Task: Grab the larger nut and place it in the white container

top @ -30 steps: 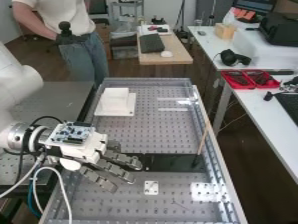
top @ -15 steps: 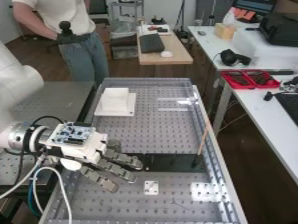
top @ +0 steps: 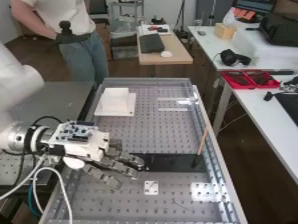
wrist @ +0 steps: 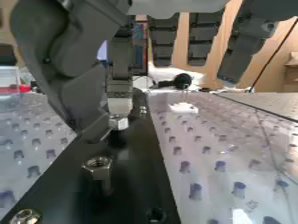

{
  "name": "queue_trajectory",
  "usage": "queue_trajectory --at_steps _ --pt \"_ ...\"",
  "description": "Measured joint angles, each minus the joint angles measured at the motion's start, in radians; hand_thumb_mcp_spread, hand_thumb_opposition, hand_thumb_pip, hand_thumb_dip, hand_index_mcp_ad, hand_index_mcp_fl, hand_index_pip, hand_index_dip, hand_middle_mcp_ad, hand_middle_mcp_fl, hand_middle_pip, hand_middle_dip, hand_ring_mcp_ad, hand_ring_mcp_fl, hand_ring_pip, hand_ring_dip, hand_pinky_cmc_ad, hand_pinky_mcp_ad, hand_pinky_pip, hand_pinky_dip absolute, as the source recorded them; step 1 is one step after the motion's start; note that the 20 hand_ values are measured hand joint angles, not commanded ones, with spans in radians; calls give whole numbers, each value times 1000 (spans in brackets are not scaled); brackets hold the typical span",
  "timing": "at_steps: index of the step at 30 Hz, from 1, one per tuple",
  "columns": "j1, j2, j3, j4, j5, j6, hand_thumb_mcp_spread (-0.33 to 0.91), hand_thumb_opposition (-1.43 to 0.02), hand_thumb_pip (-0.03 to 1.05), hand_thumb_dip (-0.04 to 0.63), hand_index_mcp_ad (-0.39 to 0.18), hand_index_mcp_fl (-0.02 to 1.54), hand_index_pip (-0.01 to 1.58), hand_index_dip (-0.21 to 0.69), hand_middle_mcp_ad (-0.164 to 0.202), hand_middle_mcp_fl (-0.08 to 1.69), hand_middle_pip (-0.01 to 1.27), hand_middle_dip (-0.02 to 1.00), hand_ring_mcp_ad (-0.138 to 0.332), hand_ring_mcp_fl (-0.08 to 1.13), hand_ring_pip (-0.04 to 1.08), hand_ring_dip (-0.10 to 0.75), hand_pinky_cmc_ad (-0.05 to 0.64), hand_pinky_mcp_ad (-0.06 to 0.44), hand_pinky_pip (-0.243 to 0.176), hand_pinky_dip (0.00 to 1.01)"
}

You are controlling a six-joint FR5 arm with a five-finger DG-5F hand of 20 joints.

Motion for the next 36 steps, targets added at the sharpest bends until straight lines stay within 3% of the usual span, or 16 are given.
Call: queue_trajectory --at_steps 13,23,36 --pt "-22 -2 31 -29 -43 -31 344 -880 759 185 -176 3 1557 222 70 12 115 188 164 -2 176 93 367 295 -108 658" --pt "-45 -7 72 -94 -100 -64 344 -880 759 187 -180 2 1557 222 70 12 115 187 164 -2 176 93 346 278 -108 658" --pt "-46 -24 84 -96 -98 -48 342 -892 768 187 -173 2 1555 213 70 12 113 183 159 -3 176 93 347 278 -108 654"
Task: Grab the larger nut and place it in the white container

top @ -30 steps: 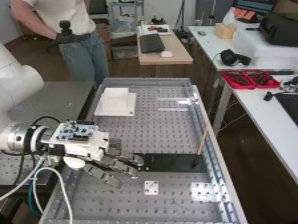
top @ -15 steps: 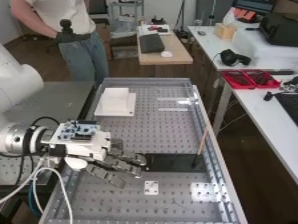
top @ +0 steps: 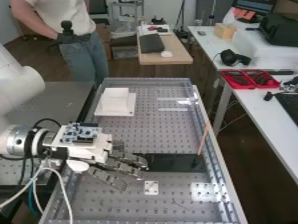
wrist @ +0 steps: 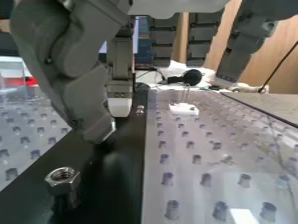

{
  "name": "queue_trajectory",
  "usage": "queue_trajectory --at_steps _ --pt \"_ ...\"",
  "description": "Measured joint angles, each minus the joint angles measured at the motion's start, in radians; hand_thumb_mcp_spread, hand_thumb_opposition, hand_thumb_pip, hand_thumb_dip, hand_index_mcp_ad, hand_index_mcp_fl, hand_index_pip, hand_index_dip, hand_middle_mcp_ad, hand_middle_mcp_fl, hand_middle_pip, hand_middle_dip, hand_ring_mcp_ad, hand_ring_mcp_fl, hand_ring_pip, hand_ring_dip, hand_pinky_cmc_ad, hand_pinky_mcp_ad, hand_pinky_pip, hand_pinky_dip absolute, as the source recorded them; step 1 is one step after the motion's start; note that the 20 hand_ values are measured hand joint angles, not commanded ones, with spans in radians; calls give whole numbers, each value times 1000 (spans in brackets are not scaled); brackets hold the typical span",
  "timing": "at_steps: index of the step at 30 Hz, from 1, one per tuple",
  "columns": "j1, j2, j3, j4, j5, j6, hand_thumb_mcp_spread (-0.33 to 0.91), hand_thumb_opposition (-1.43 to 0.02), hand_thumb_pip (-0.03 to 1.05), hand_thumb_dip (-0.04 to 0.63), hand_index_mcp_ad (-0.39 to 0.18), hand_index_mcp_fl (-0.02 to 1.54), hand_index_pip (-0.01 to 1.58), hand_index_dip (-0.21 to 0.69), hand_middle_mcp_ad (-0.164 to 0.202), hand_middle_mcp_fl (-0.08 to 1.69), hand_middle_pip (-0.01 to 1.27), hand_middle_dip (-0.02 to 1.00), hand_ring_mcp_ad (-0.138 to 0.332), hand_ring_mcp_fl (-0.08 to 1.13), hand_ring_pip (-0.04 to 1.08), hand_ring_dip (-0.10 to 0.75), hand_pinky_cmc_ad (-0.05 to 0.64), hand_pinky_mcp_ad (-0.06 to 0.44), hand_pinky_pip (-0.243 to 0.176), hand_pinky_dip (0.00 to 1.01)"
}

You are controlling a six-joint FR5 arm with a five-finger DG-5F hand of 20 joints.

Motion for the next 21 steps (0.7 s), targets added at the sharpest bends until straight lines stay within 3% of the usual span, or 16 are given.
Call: queue_trajectory --at_steps 21 --pt "5 -5 -18 33 10 19 340 -892 787 187 -168 2 1557 159 70 12 119 169 157 -2 218 87 353 279 -110 686"
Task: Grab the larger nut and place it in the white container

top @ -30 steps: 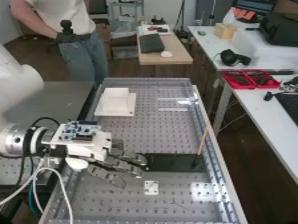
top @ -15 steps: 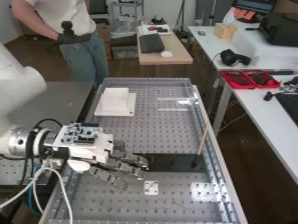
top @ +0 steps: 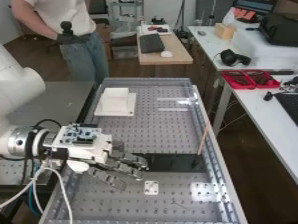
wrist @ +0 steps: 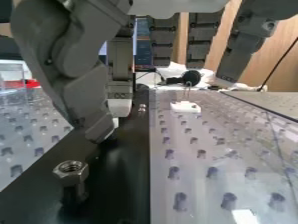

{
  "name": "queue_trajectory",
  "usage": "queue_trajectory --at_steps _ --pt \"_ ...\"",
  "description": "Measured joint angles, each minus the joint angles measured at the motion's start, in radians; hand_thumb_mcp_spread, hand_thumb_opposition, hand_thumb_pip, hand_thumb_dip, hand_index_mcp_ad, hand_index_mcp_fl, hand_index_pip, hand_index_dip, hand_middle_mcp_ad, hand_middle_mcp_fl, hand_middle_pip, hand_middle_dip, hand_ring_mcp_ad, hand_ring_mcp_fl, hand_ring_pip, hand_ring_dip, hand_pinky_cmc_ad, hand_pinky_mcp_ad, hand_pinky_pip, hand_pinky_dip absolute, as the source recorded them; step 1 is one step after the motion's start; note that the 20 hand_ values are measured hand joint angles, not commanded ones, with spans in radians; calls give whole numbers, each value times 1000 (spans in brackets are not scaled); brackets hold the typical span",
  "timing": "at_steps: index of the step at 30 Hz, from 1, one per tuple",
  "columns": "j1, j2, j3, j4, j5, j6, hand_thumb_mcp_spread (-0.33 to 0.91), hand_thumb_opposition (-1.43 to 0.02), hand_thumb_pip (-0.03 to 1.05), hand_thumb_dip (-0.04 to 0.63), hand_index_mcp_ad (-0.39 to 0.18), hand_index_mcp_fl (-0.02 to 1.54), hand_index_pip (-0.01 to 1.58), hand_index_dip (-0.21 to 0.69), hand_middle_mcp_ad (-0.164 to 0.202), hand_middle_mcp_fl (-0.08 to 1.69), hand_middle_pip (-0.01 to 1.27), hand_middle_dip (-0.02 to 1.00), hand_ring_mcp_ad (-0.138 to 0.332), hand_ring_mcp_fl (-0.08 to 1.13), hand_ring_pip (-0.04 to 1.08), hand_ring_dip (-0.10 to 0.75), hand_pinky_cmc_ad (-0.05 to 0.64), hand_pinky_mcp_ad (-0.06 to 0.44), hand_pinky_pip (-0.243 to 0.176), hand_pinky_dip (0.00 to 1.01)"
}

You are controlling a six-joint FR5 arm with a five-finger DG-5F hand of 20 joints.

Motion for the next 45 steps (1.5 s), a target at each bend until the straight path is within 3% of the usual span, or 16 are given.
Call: queue_trajectory --at_steps 15,37,41,45 --pt "10 0 -20 31 19 14 340 -887 799 188 -166 2 1557 126 70 16 115 138 157 0 244 58 328 278 -110 740" --pt "14 -1 -29 35 25 10 342 -873 864 206 -129 127 1520 52 68 12 115 138 155 -2 278 33 318 278 -110 798" --pt "8 2 -23 38 16 6 323 -874 805 202 -72 220 1518 49 70 12 119 138 147 -2 278 33 295 281 -110 798" --pt "7 1 -17 36 12 6 321 -874 763 202 -52 283 1520 44 70 16 119 138 147 -2 269 33 295 262 -110 785"
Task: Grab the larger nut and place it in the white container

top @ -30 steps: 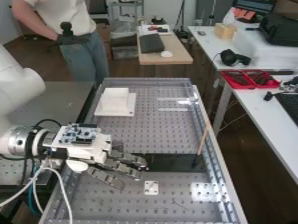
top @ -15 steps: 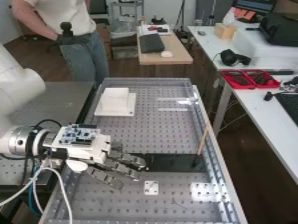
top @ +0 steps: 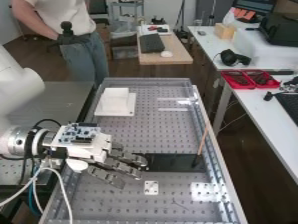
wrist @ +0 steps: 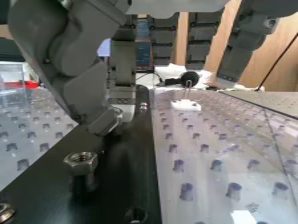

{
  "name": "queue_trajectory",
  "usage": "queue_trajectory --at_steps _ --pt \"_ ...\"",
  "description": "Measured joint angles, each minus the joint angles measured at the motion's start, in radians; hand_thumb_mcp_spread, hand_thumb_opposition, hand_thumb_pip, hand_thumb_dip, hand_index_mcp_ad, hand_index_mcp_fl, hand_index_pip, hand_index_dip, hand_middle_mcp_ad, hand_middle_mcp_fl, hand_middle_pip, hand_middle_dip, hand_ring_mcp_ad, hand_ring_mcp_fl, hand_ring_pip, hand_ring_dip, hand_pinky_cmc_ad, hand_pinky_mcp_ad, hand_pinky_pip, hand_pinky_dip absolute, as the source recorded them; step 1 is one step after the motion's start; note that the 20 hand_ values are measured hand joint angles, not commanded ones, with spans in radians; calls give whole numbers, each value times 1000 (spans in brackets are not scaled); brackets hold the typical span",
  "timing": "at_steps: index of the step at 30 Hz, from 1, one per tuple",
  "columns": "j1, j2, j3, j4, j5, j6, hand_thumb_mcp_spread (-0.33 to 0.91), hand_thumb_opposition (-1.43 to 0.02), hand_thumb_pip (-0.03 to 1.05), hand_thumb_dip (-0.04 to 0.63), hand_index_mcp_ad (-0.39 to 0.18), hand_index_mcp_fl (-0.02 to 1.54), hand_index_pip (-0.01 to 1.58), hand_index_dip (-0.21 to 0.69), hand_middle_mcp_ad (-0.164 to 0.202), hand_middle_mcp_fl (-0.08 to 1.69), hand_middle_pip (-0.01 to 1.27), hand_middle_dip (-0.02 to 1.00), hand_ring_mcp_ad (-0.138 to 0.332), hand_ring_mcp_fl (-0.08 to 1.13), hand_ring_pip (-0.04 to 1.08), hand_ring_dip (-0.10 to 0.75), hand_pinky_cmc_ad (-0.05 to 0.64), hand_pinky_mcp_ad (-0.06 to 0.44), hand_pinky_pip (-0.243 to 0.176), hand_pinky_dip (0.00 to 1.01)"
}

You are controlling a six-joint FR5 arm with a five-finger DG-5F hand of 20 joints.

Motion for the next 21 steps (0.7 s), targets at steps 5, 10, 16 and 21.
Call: queue_trajectory --at_steps 5,10,16,21 --pt "2 -1 2 -4 -1 3 319 -860 745 202 -52 316 1520 42 70 17 119 138 147 0 265 33 298 248 -106 754" --pt "7 15 0 7 3 15 319 -860 745 202 -52 337 1522 38 73 16 120 138 148 0 248 37 298 250 -110 737" --pt "25 72 -5 23 -2 34 319 -860 745 202 -52 337 1522 38 75 16 120 138 148 0 248 37 298 234 -110 721" --pt "68 140 -9 24 -39 61 319 -860 745 202 -52 337 1522 42 75 17 124 138 148 -2 232 37 298 230 -110 721"
